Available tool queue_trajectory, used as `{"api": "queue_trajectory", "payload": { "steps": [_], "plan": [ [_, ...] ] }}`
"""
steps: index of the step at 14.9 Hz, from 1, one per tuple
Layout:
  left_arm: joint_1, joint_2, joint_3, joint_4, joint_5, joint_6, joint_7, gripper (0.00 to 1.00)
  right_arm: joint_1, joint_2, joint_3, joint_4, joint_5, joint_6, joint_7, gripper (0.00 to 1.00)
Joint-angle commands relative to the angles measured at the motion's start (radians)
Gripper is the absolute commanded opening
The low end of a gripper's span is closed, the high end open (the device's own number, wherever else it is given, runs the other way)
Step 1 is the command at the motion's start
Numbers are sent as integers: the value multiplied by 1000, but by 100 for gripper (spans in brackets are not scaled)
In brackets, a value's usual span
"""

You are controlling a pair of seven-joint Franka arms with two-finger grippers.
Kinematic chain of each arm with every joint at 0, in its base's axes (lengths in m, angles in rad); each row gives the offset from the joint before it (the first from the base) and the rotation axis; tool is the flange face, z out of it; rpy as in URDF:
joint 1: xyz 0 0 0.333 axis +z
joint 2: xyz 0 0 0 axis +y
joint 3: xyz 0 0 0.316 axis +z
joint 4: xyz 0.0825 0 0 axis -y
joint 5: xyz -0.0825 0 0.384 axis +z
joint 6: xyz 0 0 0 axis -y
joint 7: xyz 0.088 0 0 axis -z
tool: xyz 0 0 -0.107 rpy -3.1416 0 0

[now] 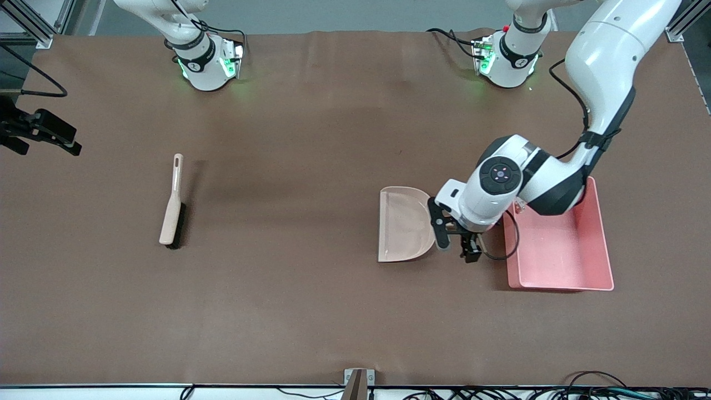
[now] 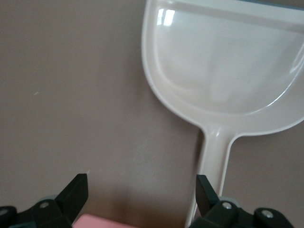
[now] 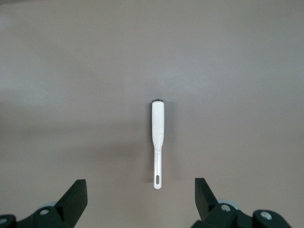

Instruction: Clean e-waste and dump in bin

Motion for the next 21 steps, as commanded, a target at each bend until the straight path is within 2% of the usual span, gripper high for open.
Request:
{"api": "queue_trajectory", "payload": {
  "steps": [1, 4, 5, 7, 9, 10, 12, 16, 17, 18, 21],
  "plan": [
    [-3, -102, -12, 39, -11, -82, -97, 100, -12, -5, 7, 7, -2, -9, 10, 100],
    [3, -184, -35, 39, -30, -106, -364, 100, -12, -5, 7, 7, -2, -10, 13, 100],
    [-3, -219, -41, 47, -36, -123, -506, 100, -12, -5, 7, 7, -2, -10, 15, 100],
    [11, -253, -47, 93, -39, -204, -714, 100, -12, -5, 7, 7, -2, -10, 13, 100],
    [15, -312, -38, 177, -150, -348, -768, 100, -12, -5, 7, 7, -3, -10, 15, 100],
    [-1, -375, 1, 177, -212, -375, -808, 100, -12, -5, 7, 7, -3, -10, 13, 100],
    [18, -391, 17, 188, -243, -389, -936, 100, -10, -5, 7, 7, -3, -10, 13, 100],
    [156, -445, 23, 186, -416, -441, -919, 100, -10, -5, 7, 7, -3, -12, 13, 100],
    [158, -460, 47, 186, -424, -448, -881, 100, -12, -5, 7, 7, -3, -12, 13, 100],
    [146, -480, 105, 186, -427, -470, -841, 100, -12, -5, 7, 7, -3, -12, 13, 100],
    [-44, -524, 355, 182, -441, -516, -741, 100, -12, -5, 7, 7, -3, -12, 13, 100]
  ]
}}
